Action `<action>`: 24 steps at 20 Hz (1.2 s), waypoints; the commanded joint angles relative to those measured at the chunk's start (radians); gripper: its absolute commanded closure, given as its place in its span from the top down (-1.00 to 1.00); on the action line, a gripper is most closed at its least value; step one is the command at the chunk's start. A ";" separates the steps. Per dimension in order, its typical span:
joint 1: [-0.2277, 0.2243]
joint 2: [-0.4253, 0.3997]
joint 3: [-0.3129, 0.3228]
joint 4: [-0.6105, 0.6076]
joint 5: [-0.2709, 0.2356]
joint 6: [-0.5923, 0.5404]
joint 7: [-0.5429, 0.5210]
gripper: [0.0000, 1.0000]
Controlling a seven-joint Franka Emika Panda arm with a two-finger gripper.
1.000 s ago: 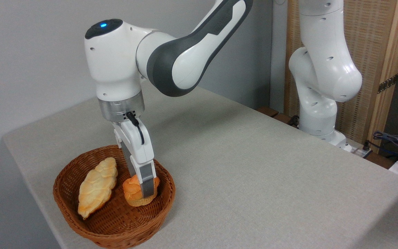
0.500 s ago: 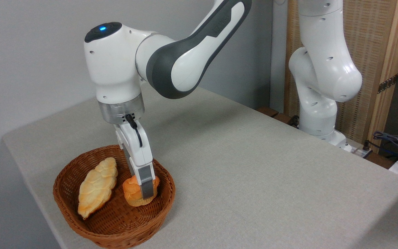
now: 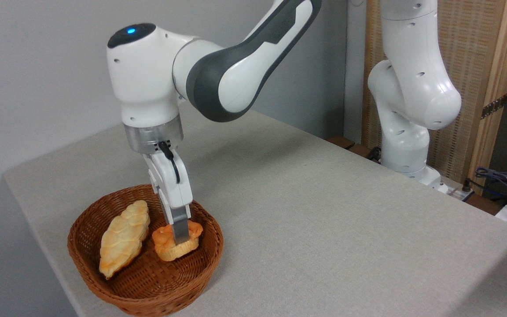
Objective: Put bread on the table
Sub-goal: 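Close the gripper around the orange bun, then lift the orange bun out of the basket and carry it beside the basket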
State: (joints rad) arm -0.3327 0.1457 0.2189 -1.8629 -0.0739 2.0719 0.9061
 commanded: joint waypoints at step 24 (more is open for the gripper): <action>-0.028 -0.244 0.077 -0.177 0.048 -0.345 -0.081 0.81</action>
State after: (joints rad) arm -0.3369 -0.0832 0.2929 -2.0176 -0.0517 1.7293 0.8335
